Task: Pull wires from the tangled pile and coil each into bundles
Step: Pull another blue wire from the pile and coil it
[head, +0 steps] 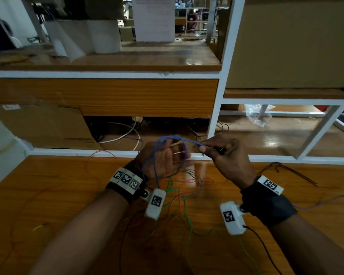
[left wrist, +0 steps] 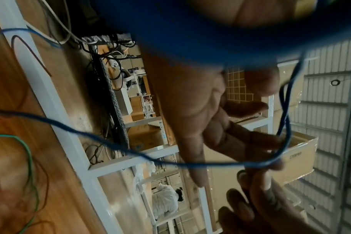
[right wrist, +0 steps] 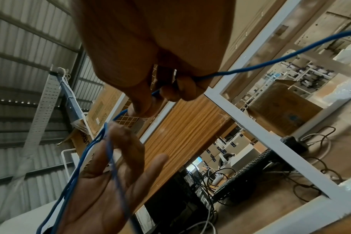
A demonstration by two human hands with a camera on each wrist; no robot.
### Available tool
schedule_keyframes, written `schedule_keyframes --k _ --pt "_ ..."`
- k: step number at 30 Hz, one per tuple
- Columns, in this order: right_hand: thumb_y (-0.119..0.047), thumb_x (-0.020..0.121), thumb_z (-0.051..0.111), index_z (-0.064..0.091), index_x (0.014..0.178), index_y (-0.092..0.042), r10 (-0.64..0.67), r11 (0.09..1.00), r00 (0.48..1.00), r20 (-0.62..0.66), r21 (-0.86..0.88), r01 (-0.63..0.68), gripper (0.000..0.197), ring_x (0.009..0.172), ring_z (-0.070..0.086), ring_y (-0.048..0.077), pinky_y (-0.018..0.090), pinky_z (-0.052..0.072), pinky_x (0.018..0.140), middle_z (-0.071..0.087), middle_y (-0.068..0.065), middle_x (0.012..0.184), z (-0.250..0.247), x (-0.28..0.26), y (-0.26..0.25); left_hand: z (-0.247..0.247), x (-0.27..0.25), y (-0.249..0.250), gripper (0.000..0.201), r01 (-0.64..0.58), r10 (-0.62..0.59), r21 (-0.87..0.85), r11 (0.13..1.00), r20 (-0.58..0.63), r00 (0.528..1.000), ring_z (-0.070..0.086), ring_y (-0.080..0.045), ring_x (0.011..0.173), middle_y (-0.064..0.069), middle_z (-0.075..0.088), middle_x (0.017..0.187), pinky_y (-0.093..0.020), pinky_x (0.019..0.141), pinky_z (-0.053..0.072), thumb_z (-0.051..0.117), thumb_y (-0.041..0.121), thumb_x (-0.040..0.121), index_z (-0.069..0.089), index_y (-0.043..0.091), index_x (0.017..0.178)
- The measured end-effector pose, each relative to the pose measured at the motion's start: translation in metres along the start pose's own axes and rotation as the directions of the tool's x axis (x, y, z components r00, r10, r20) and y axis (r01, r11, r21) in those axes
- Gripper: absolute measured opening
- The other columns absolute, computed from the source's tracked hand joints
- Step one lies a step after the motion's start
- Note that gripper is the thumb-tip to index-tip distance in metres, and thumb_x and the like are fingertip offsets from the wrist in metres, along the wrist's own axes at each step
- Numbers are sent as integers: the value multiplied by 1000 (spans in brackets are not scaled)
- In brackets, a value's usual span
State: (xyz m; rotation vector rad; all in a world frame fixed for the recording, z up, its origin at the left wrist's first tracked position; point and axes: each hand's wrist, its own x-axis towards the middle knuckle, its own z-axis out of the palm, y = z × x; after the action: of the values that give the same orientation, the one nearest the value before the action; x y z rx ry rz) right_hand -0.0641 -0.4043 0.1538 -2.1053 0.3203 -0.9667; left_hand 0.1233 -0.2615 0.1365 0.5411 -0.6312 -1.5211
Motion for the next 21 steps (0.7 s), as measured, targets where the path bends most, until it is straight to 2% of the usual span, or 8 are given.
schedule_keyframes --k 2,4,7,10,13,16,18,21 --pt "-9 87 81 84 95 -19 -3 1000 1000 14 -22 3 12 80 69 7 32 56 72 75 -10 85 -2 2 1 -2 1 -4 41 38 -38 85 996 7 999 61 -28 92 -15 61 110 -47 90 49 56 21 93 58 11 133" --pt "-9 88 81 84 95 -14 -31 998 999 25 -47 32 10 81 70 7 33 57 73 76 -4 88 -7 4 3 -4 2 -7 47 60 -67 189 980 34 997 52 -20 81 -9 56 101 -38 76 40 55 22 92 54 12 137" --pt "-6 87 80 84 93 -12 -25 999 1000 17 -47 26 9 79 70 10 34 57 72 76 -3 85 -15 8 0 -15 1 -4 51 65 -60 255 965 -29 998 46 -15 71 -4 53 87 -32 65 32 74 25 82 57 6 127" --pt "-4 87 80 84 88 -15 -26 997 1000 -18 -70 24 12 77 70 10 32 57 70 76 -5 83 -32 11 2 -32 -2 4 19 88 48 554 828 -225 973 40 -9 55 3 53 69 -26 54 31 71 21 84 74 10 100" --pt "-8 87 81 84 90 -16 -57 982 996 63 -177 67 10 77 69 8 30 55 66 75 -4 85 -40 2 9 -43 -2 15 12 150 354 750 644 -466 811 43 -14 49 3 64 67 -22 47 33 65 21 95 76 15 94" --pt "-6 84 83 83 88 -17 -40 976 996 81 -210 56 11 78 67 3 21 50 67 72 -7 84 -31 -19 16 -45 3 24 9 141 606 869 475 -439 664 68 -15 86 1 75 89 -27 78 52 70 21 92 77 22 87" --pt "-6 84 82 83 88 -17 -12 980 999 38 -200 19 12 79 67 2 18 49 70 71 -9 83 -26 -29 21 -45 3 25 6 130 686 903 409 -398 608 69 -10 93 2 75 90 -28 84 53 71 19 92 77 19 90" --pt "-11 86 82 83 89 -24 78 973 997 0 -217 -76 13 76 66 4 31 51 67 72 -13 83 -25 -38 27 -43 0 18 12 162 747 953 255 -301 593 64 10 82 2 72 91 -13 75 48 71 21 92 78 14 98"
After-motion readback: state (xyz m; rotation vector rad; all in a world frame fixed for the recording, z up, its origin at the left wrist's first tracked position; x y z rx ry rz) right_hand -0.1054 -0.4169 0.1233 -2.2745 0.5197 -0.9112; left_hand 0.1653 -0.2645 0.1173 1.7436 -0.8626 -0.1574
